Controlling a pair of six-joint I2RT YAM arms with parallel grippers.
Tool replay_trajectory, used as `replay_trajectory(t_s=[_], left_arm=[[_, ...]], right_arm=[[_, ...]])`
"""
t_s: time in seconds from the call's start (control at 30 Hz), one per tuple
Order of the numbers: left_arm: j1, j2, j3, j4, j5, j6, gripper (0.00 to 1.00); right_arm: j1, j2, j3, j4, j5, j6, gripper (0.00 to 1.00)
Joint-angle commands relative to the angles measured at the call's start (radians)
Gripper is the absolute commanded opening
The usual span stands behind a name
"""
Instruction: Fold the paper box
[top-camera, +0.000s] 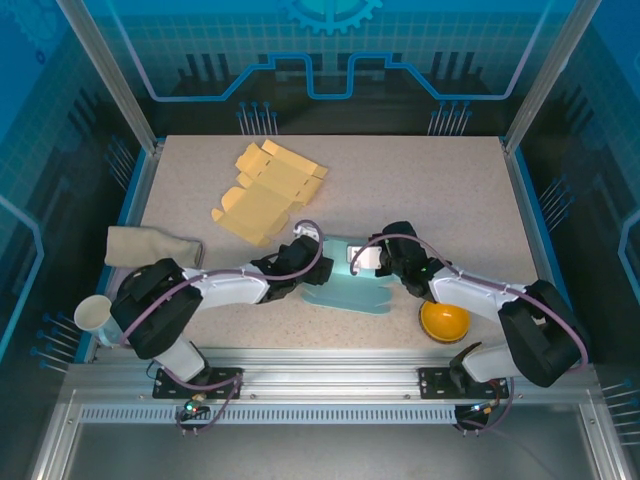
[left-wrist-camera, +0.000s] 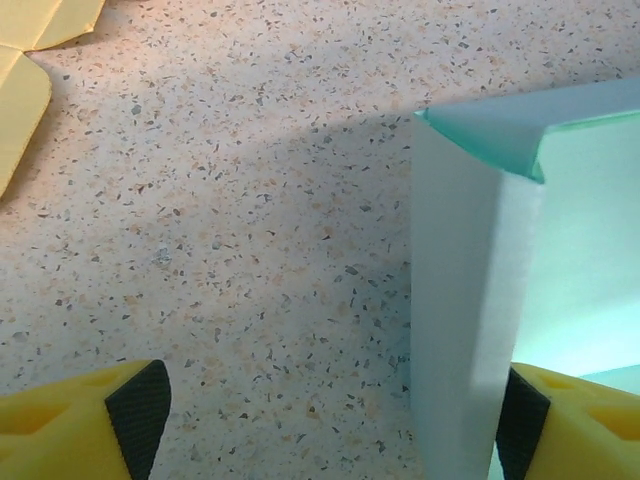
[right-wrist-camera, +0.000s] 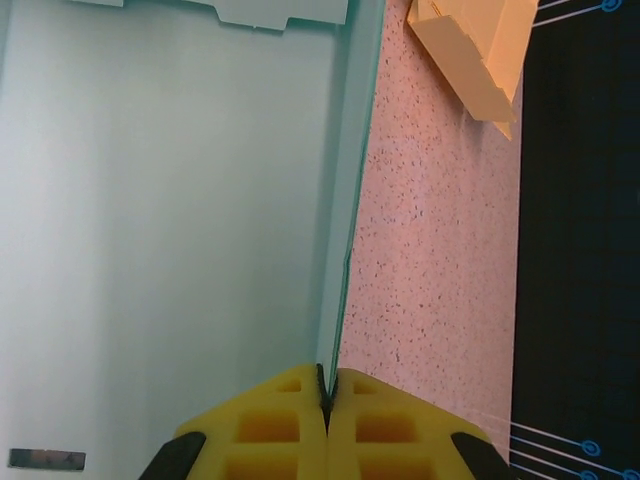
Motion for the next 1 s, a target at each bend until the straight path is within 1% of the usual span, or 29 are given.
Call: replay_trajectory(t_s=[0.0, 0.17, 0.33, 0.47, 0.53, 0.57, 0.67, 0.77, 0.87, 0.9, 0.97], left_arm=[[0.005, -0.028, 0.009, -0.102, -0.056, -0.01, 0.85], [0.006, -0.113, -0.013, -0.102, 0.047, 0.011, 0.86], [0.011, -0.087, -0.019, -0.105, 0.079, 0.024, 0.85], [0.01, -0.057, 0.004, -0.08, 0.158, 0.023, 0.85], [0.021, -0.05, 0.003, -0.069, 0.178, 0.019, 0.85], [0.036, -0.057, -0.002, -0.063, 0.212, 0.014, 0.84], [0.105, -0.13, -0.045, -0.022, 0.378, -0.012, 0.84], [0.156, -0.238, -0.101, 0.002, 0.471, -0.002, 0.86], [0.185, -0.328, -0.18, 0.04, 0.507, 0.018, 0.87], [0.188, -0.348, -0.199, 0.047, 0.505, 0.021, 0.87], [0.195, -0.37, -0.24, 0.063, 0.495, 0.018, 0.86]], right_arm=[[-0.001, -0.009, -0.02, -0.032, 0.107, -0.044, 0.0], [0.0, -0.006, -0.013, -0.03, 0.116, -0.042, 0.0], [-0.001, -0.014, -0.015, -0.034, 0.103, -0.041, 0.0], [0.0, -0.024, -0.018, -0.043, 0.088, -0.038, 0.0], [-0.001, -0.028, -0.017, -0.049, 0.078, -0.035, 0.0], [-0.004, -0.031, -0.017, -0.054, 0.073, -0.033, 0.0], [-0.009, -0.029, -0.017, -0.049, 0.069, -0.032, 0.0], [-0.008, -0.028, -0.025, -0.023, 0.075, -0.034, 0.0], [0.011, -0.043, -0.058, 0.052, 0.093, -0.063, 0.0], [0.018, -0.05, -0.067, 0.059, 0.097, -0.075, 0.0], [0.038, -0.067, -0.095, 0.131, 0.103, -0.107, 0.0]])
